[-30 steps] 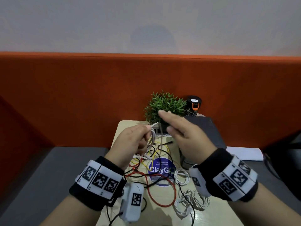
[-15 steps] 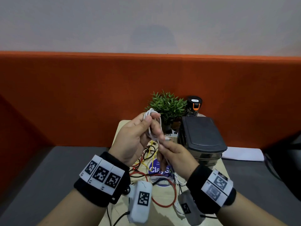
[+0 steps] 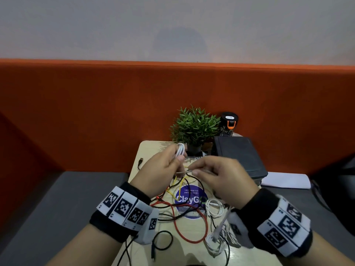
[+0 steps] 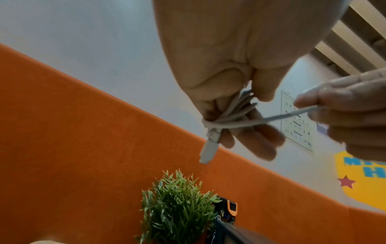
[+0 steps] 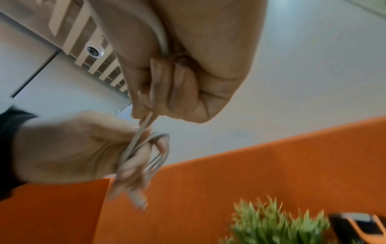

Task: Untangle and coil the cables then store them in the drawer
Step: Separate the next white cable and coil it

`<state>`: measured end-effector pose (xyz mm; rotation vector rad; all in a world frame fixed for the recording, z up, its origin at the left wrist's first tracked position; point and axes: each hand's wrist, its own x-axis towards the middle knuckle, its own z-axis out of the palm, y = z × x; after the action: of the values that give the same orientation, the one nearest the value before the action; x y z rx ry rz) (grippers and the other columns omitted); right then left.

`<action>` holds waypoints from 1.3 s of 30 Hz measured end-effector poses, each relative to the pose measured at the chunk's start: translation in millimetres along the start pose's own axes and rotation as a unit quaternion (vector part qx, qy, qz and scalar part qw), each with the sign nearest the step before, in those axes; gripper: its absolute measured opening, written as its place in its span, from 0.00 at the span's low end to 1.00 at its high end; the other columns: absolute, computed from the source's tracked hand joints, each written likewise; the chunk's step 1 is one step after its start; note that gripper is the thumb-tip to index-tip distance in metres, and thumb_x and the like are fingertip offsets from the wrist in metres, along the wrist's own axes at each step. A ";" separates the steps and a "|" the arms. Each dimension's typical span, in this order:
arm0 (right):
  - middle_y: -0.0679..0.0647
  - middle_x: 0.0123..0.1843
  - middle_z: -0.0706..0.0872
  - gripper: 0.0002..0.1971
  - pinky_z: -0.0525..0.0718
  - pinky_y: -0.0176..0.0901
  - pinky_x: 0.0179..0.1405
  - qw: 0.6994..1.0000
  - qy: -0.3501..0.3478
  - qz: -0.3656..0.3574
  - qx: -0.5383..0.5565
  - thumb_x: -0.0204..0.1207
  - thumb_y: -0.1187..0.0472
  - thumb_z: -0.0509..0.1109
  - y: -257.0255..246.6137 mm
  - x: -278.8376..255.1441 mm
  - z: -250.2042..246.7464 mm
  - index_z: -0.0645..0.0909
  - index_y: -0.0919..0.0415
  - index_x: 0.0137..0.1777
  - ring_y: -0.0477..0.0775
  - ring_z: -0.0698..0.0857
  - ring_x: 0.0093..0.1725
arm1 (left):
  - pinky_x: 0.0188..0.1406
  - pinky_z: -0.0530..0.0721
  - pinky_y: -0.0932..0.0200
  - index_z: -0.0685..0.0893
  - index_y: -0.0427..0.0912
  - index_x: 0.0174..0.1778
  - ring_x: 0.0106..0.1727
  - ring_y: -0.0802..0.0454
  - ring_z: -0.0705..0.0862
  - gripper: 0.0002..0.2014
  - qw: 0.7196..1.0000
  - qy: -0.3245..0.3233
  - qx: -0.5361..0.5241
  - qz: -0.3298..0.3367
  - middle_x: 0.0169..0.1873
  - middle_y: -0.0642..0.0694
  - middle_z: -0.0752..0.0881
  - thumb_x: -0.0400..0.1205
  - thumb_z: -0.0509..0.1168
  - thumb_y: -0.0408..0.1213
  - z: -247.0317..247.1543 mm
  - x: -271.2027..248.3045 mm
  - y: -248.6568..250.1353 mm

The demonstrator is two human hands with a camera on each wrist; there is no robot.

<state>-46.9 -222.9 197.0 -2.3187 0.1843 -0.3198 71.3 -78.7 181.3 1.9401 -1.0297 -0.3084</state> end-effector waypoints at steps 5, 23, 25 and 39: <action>0.45 0.42 0.88 0.11 0.79 0.32 0.43 0.985 0.030 -0.141 -0.093 0.76 0.56 0.69 6.6 9.2 -22.1 0.90 0.53 0.54 0.43 0.84 0.45 | 0.32 0.70 0.63 0.76 0.49 0.45 0.30 0.64 0.73 0.07 0.994 -0.102 0.041 0.009 0.32 0.55 0.78 0.82 0.64 0.47 3.6 -5.1 4.3; 0.50 0.45 0.87 0.23 0.76 0.31 0.46 0.978 0.066 -0.151 -0.127 0.74 0.74 0.63 31.4 14.9 11.7 0.83 0.56 0.66 0.48 0.83 0.45 | 0.22 0.66 0.64 0.74 0.34 0.36 0.16 0.60 0.62 0.12 0.915 -0.195 -0.351 -0.041 0.15 0.56 0.66 0.81 0.56 0.40 3.6 -3.7 7.2; 0.42 0.55 0.84 0.31 0.72 0.20 0.54 0.997 -0.013 -0.075 -0.025 0.71 0.78 0.60 25.8 12.2 8.5 0.79 0.53 0.71 0.41 0.82 0.54 | 0.25 0.66 0.60 0.75 0.34 0.37 0.16 0.58 0.62 0.13 0.904 -0.184 -0.384 -0.032 0.15 0.55 0.66 0.81 0.55 0.39 4.2 -2.4 5.9; 0.53 0.41 0.89 0.11 0.85 0.63 0.52 0.985 0.016 0.041 0.166 0.76 0.67 0.67 16.4 8.0 19.3 0.88 0.54 0.41 0.57 0.87 0.44 | 0.38 0.84 0.59 0.81 0.38 0.39 0.28 0.56 0.78 0.09 0.936 -0.129 -0.326 -0.017 0.28 0.46 0.78 0.80 0.62 0.40 10.3 -2.8 1.9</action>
<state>-34.3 -222.8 173.6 -1.9711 0.2233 -0.3211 62.7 -83.1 176.5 1.3331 -0.9052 -0.8308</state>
